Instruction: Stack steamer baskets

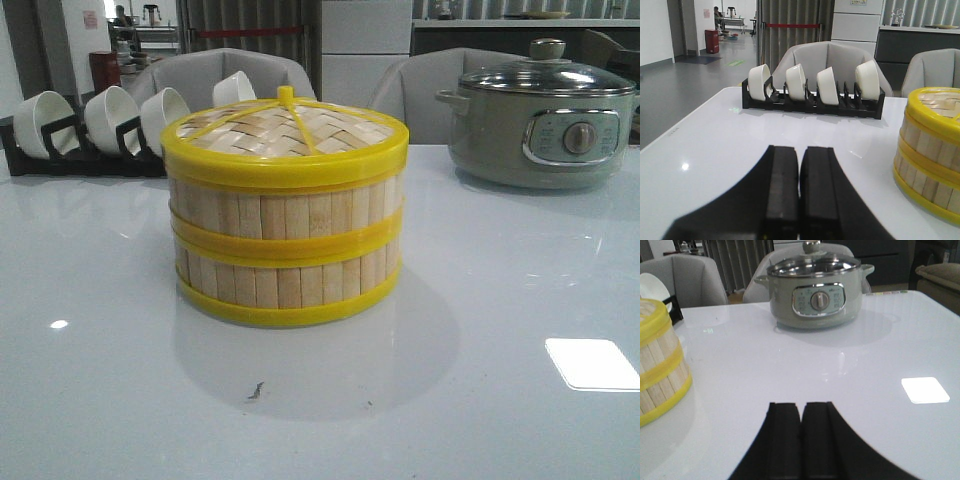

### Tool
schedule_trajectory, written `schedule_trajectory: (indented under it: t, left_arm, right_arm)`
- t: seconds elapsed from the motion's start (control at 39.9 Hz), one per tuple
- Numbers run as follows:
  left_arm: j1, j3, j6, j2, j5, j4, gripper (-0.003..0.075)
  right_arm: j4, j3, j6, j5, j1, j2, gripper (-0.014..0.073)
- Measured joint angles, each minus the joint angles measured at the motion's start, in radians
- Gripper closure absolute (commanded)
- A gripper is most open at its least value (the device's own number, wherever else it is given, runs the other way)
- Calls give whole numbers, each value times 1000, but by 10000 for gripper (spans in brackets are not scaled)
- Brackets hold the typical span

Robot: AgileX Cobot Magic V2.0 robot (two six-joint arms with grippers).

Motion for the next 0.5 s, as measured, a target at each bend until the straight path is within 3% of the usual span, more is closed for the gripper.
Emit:
schedule_trajectory:
  t: [0.5]
  left_arm:
    - [0,0,0,0,-2,0,632]
  right_arm:
    - [0,0,2,40,2,-1,525]
